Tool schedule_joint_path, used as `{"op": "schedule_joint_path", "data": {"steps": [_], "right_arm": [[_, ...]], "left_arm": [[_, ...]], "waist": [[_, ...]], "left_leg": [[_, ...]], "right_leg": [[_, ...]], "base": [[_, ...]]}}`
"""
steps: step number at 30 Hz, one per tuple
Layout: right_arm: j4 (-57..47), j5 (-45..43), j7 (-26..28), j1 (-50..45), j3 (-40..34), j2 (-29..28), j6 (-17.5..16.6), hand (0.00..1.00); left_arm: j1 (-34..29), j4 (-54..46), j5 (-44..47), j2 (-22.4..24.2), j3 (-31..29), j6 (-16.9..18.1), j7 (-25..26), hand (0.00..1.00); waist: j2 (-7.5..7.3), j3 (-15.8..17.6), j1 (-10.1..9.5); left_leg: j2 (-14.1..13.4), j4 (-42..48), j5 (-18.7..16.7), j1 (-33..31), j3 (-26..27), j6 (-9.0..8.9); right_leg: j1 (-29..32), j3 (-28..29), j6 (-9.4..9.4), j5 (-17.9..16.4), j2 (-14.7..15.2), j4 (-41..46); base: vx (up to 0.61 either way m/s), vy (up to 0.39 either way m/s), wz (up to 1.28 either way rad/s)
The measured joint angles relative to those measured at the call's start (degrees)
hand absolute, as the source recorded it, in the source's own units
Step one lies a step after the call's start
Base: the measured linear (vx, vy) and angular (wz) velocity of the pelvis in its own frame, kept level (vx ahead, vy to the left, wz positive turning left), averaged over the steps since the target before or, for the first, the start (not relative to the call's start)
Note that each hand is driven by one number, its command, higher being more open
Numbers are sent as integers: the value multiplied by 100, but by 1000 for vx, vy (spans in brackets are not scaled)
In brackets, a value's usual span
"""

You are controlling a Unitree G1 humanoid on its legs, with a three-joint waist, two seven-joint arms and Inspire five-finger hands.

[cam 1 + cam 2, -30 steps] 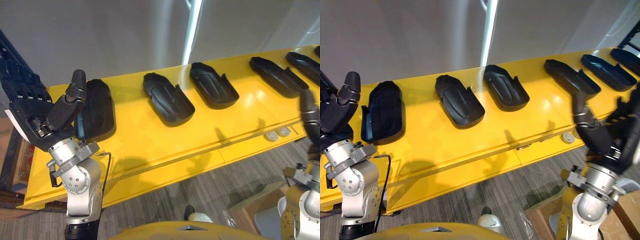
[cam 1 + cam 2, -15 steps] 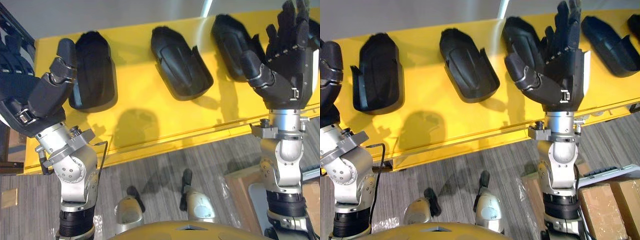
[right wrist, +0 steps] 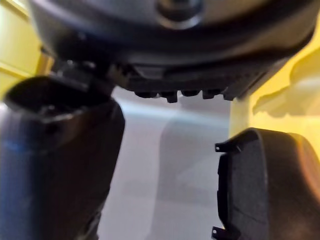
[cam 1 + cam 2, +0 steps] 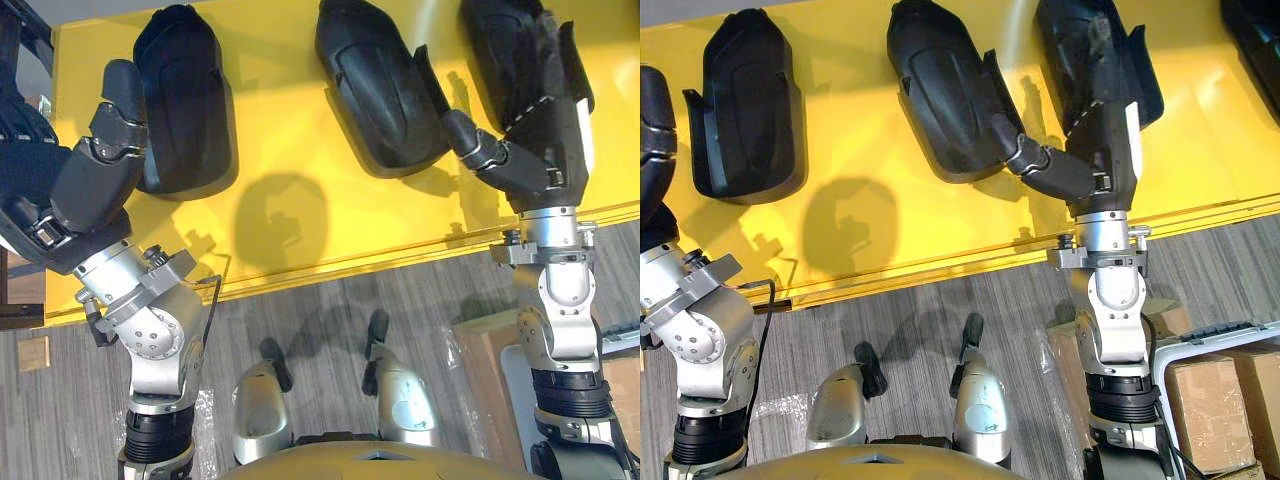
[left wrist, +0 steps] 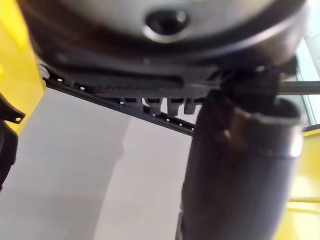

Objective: Walk over and take three plastic housings, then place them on the shelf

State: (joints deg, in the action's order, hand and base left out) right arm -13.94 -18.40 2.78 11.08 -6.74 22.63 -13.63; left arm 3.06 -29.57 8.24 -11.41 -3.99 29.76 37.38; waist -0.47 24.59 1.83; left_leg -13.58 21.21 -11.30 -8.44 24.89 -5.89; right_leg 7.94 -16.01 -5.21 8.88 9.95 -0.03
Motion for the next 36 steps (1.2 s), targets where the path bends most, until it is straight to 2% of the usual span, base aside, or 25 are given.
{"op": "schedule_joint_path", "data": {"steps": [5,13,27,36], "right_arm": [[0,1,300,-222,0,0,214,100],[0,0,449,-860,55,-69,297,100],[-13,-250,992,-1043,88,-252,305,100],[17,-284,1187,-1050,296,-254,308,100]], "left_arm": [[-10,0,-133,2,-3,44,-7,100],[-72,0,-217,4,-3,253,-73,100],[-153,0,-217,22,-4,256,-243,100],[-342,3,-217,29,-7,257,-287,100]], "waist": [[19,17,-8],[20,17,0],[21,16,-6],[22,9,-12]], "left_leg": [[-2,3,0,4,-6,0],[-12,-23,4,112,54,2],[-12,-49,13,198,60,10],[5,-181,165,202,-56,9]], "right_leg": [[-1,-1,6,-5,-1,12],[-19,54,58,-47,-2,103],[-93,48,60,-48,-4,99],[-141,-102,82,-63,-10,100]], "base": [[0,0,0],[-23,-9,-4],[-8,-4,-1],[-17,-20,6]]}}
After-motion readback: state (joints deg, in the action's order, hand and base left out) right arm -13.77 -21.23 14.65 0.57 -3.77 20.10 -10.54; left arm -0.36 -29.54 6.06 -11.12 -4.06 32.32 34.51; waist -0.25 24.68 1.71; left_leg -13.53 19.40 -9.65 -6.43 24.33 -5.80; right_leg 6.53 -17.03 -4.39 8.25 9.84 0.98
